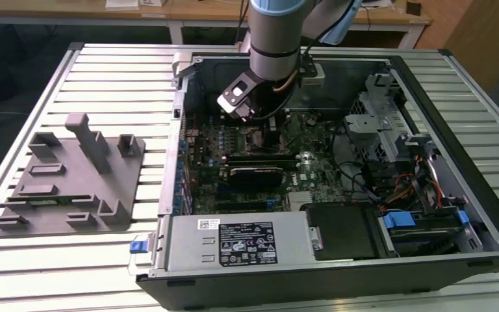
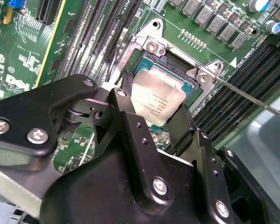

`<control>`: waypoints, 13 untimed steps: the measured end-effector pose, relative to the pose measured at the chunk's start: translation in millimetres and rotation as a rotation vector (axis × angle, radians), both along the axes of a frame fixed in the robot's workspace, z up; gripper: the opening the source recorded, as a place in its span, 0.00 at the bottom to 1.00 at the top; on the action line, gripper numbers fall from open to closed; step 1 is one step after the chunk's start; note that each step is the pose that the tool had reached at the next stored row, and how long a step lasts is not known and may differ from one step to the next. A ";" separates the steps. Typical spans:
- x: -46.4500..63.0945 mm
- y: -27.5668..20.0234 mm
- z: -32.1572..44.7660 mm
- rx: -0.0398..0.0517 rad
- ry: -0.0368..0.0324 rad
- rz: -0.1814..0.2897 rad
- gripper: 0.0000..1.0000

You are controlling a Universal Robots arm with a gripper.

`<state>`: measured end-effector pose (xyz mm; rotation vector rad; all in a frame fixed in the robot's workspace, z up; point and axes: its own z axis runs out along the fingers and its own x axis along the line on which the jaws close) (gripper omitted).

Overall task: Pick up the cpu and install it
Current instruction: 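Place the cpu into insertion slot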

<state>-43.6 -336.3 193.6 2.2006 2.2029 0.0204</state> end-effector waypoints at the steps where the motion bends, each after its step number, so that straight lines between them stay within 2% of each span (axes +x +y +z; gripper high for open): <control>1: 0.0 0.0 -0.2 -0.0002 0.0002 0.000 0.54; 13: 0.0 0.0 -1.0 -0.0005 0.0003 0.000 0.54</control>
